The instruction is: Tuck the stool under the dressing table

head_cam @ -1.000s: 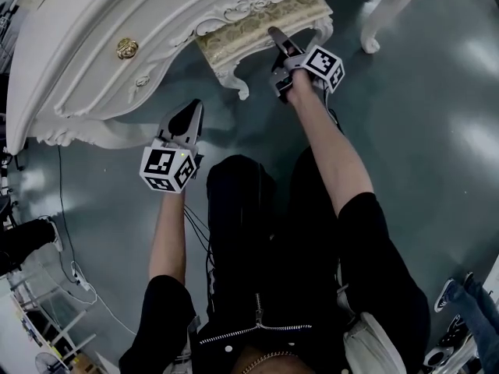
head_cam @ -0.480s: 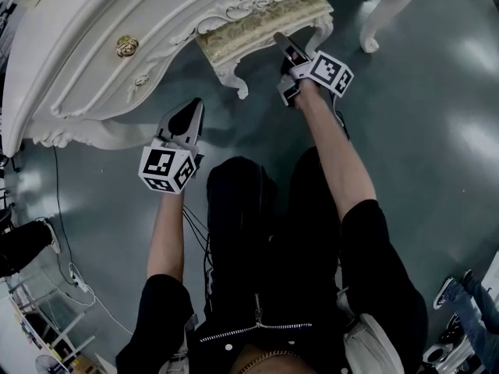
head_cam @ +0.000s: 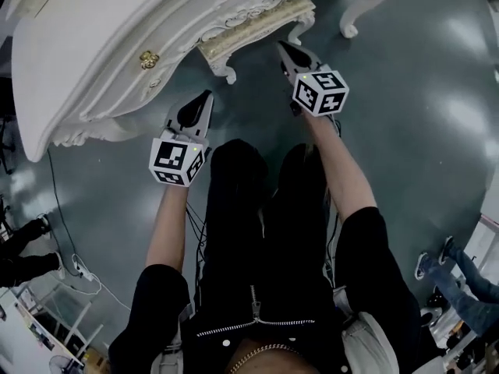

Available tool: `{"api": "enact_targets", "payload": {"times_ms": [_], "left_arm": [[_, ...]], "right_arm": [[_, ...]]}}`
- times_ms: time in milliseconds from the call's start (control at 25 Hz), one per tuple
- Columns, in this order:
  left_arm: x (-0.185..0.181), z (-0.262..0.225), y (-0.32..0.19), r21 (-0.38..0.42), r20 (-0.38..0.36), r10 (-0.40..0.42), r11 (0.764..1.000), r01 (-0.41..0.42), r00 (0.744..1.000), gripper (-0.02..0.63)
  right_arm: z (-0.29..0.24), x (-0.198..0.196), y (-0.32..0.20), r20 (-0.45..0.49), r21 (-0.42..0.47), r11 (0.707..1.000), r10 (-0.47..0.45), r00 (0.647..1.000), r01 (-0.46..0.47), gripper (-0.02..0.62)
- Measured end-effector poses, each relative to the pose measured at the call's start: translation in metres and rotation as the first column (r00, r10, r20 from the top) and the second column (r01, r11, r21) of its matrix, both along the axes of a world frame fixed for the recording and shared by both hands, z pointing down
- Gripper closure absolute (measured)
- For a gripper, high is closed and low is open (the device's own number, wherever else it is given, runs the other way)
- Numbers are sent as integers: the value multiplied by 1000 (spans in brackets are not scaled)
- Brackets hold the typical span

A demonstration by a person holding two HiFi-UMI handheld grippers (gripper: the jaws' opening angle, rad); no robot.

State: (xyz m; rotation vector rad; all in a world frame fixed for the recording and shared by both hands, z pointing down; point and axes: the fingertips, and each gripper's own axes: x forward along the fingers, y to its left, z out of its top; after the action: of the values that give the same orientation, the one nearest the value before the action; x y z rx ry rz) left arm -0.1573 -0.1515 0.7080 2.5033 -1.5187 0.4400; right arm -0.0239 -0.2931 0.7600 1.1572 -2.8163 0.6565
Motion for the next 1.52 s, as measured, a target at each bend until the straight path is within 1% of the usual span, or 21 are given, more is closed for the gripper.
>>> {"api": "enact_targets", "payload": {"times_ms": [160, 280, 440, 600, 840, 960, 1080, 1280, 1520], "left_arm": [[16, -74, 13, -42, 11, 50, 998, -50, 999, 584], [20, -140, 19, -58, -6, 62, 996, -62, 998, 584], [12, -227, 16, -64, -26, 62, 996, -64, 998, 584], [-6, -308, 4, -57, -64, 40, 997, -44, 997, 584], [-40, -406, -23, -11, -102, 31, 999, -32, 994, 584], [-55, -443, -31, 20, -105, 29, 999, -27, 994, 584], [-67, -469, -34, 55, -104, 33, 998, -27, 994, 584], [-82, -501, -38, 103, -89, 49, 994, -40, 995, 584], [-90, -539, -49, 171, -63, 49, 984, -38, 997, 584]], "right_arm": [[-59, 1, 38, -110, -32, 999, -32, 993, 29, 589], [-118, 4, 56, -162, -52, 998, -40, 986, 32, 589], [-217, 1, 65, -189, -28, 999, -30, 981, 25, 589], [-315, -11, 66, -207, 15, 1000, -17, 978, 21, 589], [-427, -40, 66, -206, 61, 998, -3, 979, 16, 589], [-470, -48, 64, -186, 83, 996, 27, 982, -12, 589], [-501, -53, 65, -185, 116, 993, 53, 981, -32, 589], [-538, -66, 67, -173, 167, 985, 76, 982, -47, 590], [-578, -78, 61, -148, 240, 970, 76, 986, -39, 589]]}}
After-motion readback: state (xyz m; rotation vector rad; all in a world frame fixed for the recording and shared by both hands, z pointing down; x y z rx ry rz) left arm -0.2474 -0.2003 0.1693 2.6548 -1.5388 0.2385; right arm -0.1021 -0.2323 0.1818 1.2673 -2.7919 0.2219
